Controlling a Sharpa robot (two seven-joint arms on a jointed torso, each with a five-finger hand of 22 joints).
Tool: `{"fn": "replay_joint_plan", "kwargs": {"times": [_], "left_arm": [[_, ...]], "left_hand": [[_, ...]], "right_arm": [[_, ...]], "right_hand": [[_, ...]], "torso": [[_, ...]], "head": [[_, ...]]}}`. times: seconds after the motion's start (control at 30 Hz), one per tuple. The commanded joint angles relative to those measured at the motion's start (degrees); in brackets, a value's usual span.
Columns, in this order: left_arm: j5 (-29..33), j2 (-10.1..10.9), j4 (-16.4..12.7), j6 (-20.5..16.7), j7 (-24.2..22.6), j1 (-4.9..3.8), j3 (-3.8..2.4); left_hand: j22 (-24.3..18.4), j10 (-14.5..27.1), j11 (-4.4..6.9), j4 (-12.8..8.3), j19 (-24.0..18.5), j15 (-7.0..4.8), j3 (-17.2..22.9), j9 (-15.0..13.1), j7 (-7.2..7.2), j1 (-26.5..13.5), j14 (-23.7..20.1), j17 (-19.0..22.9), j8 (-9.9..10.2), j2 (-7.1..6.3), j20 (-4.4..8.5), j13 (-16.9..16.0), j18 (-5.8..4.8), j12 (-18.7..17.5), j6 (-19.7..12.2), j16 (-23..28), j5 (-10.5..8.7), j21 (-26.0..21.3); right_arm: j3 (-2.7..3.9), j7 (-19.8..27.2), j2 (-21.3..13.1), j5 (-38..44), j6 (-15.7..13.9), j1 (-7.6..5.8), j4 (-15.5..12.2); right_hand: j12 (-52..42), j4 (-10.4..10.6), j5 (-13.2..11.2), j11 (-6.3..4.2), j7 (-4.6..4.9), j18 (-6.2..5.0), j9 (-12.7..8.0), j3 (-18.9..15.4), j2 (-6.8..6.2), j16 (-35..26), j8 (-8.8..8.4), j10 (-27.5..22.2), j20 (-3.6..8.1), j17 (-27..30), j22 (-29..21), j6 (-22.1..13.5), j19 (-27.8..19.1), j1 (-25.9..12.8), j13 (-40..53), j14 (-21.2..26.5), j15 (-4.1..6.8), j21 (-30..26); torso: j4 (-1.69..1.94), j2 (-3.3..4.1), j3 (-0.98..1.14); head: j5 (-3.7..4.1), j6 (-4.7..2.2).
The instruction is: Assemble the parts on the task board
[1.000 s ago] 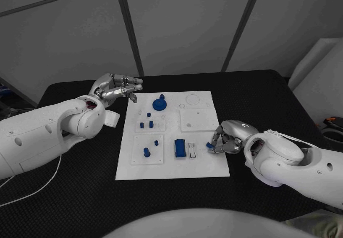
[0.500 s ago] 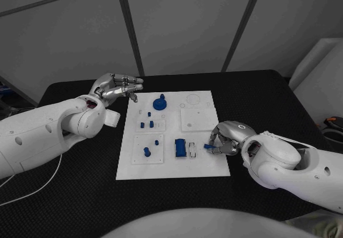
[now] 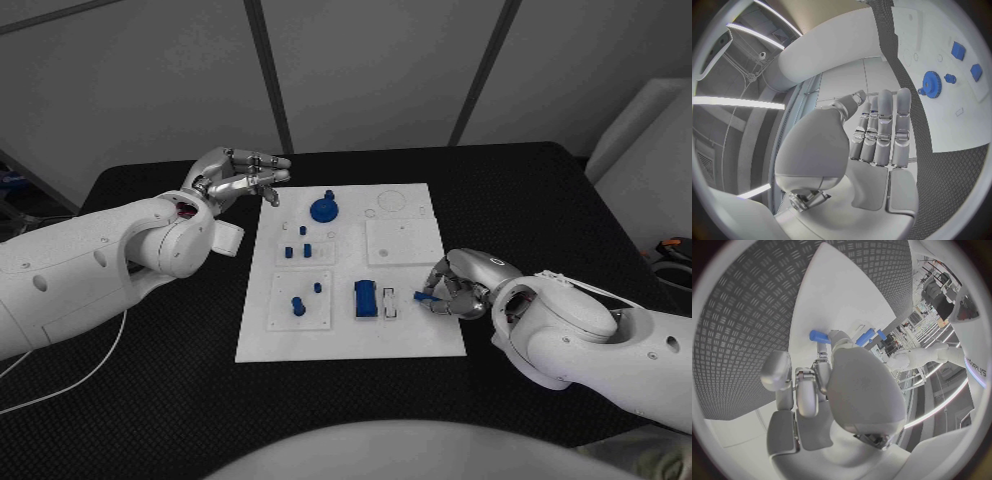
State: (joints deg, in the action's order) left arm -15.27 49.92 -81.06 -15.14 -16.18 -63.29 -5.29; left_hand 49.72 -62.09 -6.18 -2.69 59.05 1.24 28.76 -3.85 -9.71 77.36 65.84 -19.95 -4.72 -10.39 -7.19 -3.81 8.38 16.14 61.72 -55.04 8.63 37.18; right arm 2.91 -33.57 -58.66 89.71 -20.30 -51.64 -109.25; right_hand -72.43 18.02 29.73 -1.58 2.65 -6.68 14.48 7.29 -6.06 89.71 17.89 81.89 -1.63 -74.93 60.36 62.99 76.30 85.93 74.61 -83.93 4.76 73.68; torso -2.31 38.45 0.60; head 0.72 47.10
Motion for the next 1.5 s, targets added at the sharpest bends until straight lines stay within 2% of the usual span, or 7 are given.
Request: {"fn": "replay_joint_plan", "kwargs": {"times": [0.03,0.17,0.33,0.63,0.77,1.0,1.5], "left_arm": [[0.12,0.04,-0.14,0.5,-0.11,-0.08,-0.03],[0.12,0.06,-0.19,0.5,-0.11,-0.08,-0.03],[0.12,0.05,-0.23,0.48,-0.11,-0.08,-0.03],[0.12,0.02,-0.3,0.51,-0.11,-0.08,-0.03],[0.12,-0.04,-0.31,0.55,-0.11,-0.08,-0.03],[0.12,-0.04,-0.36,0.61,-0.06,-0.09,-0.03],[0.12,-0.07,-0.35,0.81,0.11,-0.09,-0.03]], "left_hand": [[-0.09,0.4,0.07,-0.17,-0.45,0.21,-0.1,0.05,-0.26,0.06,-0.33,0.09,0.29,0.62,0.0,-0.02,2.09,0.27,-0.07,0.26,0.11,-0.33],[-0.09,0.4,0.07,-0.17,-0.45,0.21,-0.1,0.05,-0.26,0.06,-0.33,0.09,0.29,0.62,0.0,-0.02,2.09,0.27,-0.07,0.26,0.11,-0.33],[-0.09,0.4,0.07,-0.17,-0.45,0.21,-0.1,0.05,-0.26,0.06,-0.33,0.09,0.29,0.62,0.0,-0.02,2.09,0.27,-0.07,0.26,0.11,-0.33],[-0.09,0.4,0.07,-0.17,-0.45,0.21,-0.1,0.05,-0.26,0.06,-0.33,0.09,0.29,0.62,0.0,-0.02,2.09,0.27,-0.07,0.26,0.11,-0.33],[-0.09,0.4,0.07,-0.17,-0.45,0.21,-0.1,0.05,-0.26,0.06,-0.33,0.09,0.29,0.62,0.0,-0.02,2.09,0.27,-0.07,0.26,0.11,-0.33],[-0.09,0.4,0.07,-0.17,-0.45,0.21,-0.1,0.05,-0.26,0.06,-0.33,0.09,0.29,0.62,0.0,-0.02,2.09,0.27,-0.07,0.26,0.11,-0.33],[-0.09,0.4,0.07,-0.17,-0.45,0.21,-0.1,0.05,-0.26,0.06,-0.33,0.09,0.29,0.62,0.0,-0.02,2.09,0.27,-0.07,0.26,0.11,-0.33]], "right_arm": [[-0.08,-0.16,0.25,-6.4,-4.2,0.04,-0.45],[-0.07,0.78,0.66,-8.35,-7.06,0.03,-0.87],[-0.06,1.72,1.77,-11.18,-8.43,0.01,-0.96],[-0.05,1.88,3.6,-13.97,-6.34,0.0,-0.13],[-0.05,1.69,4.49,-14.46,-5.17,0.0,0.43],[-0.05,1.23,5.71,-14.78,-4.1,0.0,1.19],[-0.05,-0.58,6.95,-14.45,-2.29,-0.01,2.56]], "right_hand": [[-0.11,-1.97,-0.06,-0.01,0.11,0.94,2.6,6.01,-2.36,0.29,1.2,0.49,0.31,-15.07,0.13,0.33,0.05,-1.96,1.31,-6.07,0.3,0.24],[-0.25,-1.98,-0.18,-0.02,0.04,0.97,2.86,6.92,-2.82,0.29,1.36,0.61,0.28,-15.07,0.21,0.37,0.09,-2.69,1.44,-6.07,0.29,0.28],[-0.58,-1.8,-0.42,-0.13,-0.11,1.01,3.36,8.22,-3.43,0.29,1.68,0.92,0.3,-15.07,0.5,0.54,0.24,-4.59,1.74,-6.07,0.35,0.43],[-1.09,-1.65,-1.03,-0.44,-0.52,1.08,4.16,9.46,-3.94,0.29,2.31,1.38,0.47,-15.07,1.01,1.18,0.52,-8.64,2.23,-6.07,0.57,0.69],[-1.37,-1.74,1.15,-0.56,-0.68,1.11,4.57,8.92,-4.26,0.29,2.66,1.62,0.58,-15.07,1.14,1.49,0.6,-10.8,2.48,-6.07,0.67,0.75],[-1.92,-1.71,1.66,-0.64,-0.79,1.14,4.88,8.32,-4.15,0.29,2.95,1.91,0.65,-15.07,1.32,1.73,0.69,-12.11,2.95,-6.07,0.74,0.83],[-2.62,-1.68,2.14,-0.76,-0.94,1.17,5.72,3.51,-3.96,0.29,3.55,2.31,0.76,-15.07,1.47,2.06,0.78,-16.58,3.68,-6.07,0.86,0.82]], "torso": [[-0.04,0.09,0.04],[-0.01,0.07,0.01],[0.0,0.07,0.01],[-0.03,0.06,0.0],[-0.03,0.08,0.03],[0.0,0.08,0.03],[-0.06,0.1,0.06]], "head": [[-0.15,0.04],[-0.14,0.12],[-0.23,0.12],[-0.4,0.2],[-0.4,0.2],[-0.49,0.18],[-0.63,0.34]]}}
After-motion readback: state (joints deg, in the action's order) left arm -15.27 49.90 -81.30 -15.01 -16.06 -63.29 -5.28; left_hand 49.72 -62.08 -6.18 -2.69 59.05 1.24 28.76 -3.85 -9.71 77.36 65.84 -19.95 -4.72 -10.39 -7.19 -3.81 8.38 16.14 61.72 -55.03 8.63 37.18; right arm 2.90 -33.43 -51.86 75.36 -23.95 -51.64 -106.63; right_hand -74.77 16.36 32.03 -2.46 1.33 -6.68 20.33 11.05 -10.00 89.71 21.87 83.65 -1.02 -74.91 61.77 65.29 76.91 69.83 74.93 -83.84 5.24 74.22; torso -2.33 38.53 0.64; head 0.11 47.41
